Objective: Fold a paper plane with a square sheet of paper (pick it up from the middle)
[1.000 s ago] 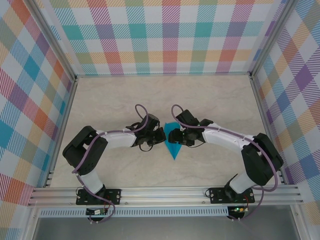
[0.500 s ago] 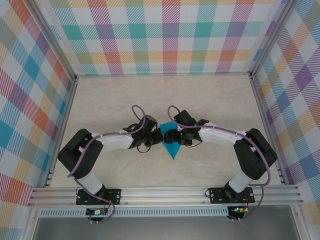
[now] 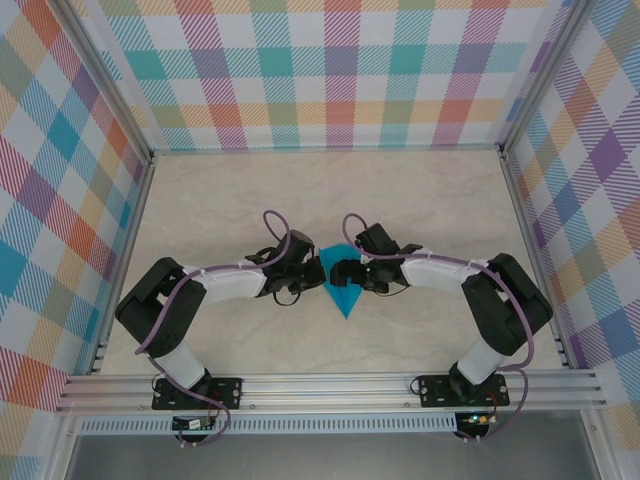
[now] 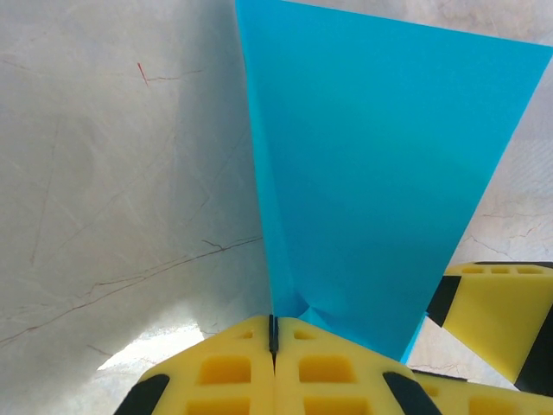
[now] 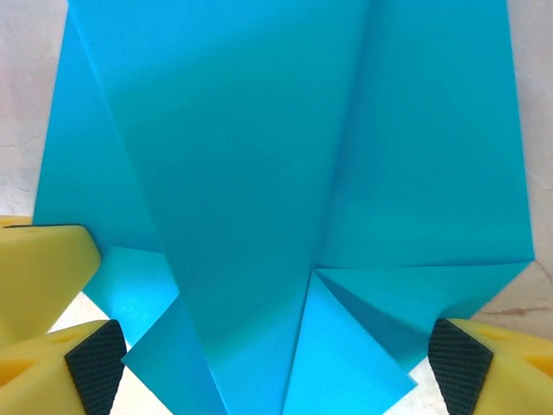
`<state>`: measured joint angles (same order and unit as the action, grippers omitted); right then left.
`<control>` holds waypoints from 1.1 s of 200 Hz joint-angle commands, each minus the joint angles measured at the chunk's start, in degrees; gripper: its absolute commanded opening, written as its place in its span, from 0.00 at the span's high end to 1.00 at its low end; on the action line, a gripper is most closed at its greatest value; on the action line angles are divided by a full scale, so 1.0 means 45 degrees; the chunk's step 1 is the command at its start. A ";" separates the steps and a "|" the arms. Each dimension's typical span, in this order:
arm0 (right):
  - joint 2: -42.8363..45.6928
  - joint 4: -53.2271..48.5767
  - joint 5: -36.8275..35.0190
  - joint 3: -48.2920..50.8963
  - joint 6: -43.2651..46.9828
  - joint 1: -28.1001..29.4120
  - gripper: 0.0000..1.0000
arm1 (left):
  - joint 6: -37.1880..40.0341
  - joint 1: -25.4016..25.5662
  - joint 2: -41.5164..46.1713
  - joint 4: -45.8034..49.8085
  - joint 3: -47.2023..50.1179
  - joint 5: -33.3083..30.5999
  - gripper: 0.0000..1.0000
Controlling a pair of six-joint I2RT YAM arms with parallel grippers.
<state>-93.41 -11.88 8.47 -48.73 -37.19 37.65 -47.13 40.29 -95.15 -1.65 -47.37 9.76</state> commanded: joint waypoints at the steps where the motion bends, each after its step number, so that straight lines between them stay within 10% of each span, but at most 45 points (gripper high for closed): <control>1: 0.0005 0.0893 0.0751 0.0220 -0.0081 -0.0031 0.07 | -0.0020 -0.0138 -0.0022 0.0149 -0.0002 -0.0001 1.00; 70: 0.0141 0.1414 0.2491 0.0413 0.0159 0.0124 0.25 | -0.0015 -0.0143 -0.0007 0.0003 -0.0070 0.0185 1.00; 220: -0.0482 -0.0742 -0.0509 -0.0729 -0.1111 0.1144 0.54 | -0.0071 -0.0150 0.0011 -0.0031 -0.0121 0.0422 0.96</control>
<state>-93.89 -12.49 9.26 -49.47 -41.50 42.19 -47.13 40.29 -95.18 -1.69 -47.40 11.07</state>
